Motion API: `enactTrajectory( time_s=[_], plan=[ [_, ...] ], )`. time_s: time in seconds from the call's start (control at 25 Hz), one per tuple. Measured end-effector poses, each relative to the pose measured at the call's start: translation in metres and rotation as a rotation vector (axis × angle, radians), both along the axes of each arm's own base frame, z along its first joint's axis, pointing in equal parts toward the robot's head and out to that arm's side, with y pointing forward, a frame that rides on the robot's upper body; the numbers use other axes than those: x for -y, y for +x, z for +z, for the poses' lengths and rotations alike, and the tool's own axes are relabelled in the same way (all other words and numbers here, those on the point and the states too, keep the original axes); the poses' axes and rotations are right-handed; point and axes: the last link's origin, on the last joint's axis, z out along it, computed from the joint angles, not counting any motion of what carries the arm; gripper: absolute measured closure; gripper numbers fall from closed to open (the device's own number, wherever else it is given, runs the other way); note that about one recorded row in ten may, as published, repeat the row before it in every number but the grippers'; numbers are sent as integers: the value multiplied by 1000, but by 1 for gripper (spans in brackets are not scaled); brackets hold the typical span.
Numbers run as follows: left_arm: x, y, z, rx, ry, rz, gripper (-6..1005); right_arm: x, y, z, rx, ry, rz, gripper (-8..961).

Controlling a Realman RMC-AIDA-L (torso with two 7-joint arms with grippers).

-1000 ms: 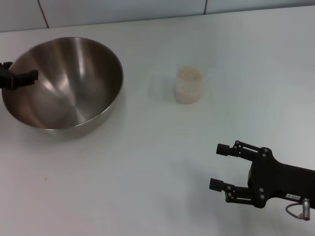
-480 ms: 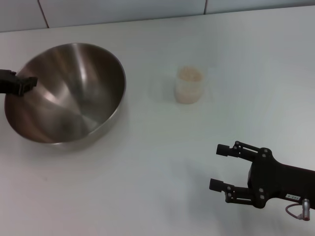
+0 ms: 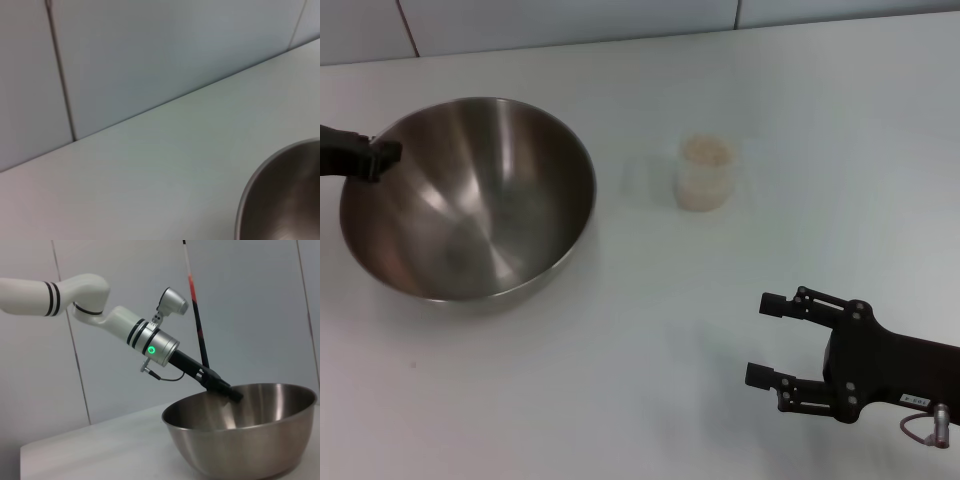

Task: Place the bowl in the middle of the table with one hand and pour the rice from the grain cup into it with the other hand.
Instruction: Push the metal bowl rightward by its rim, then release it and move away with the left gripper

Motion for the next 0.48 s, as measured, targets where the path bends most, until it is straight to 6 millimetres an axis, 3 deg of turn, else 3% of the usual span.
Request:
enactTrajectory(
  time_s=[0.48],
  plan=[
    [-18, 33, 6, 109, -90, 16, 958, 0, 1, -2, 11, -2, -7, 158]
  ],
)
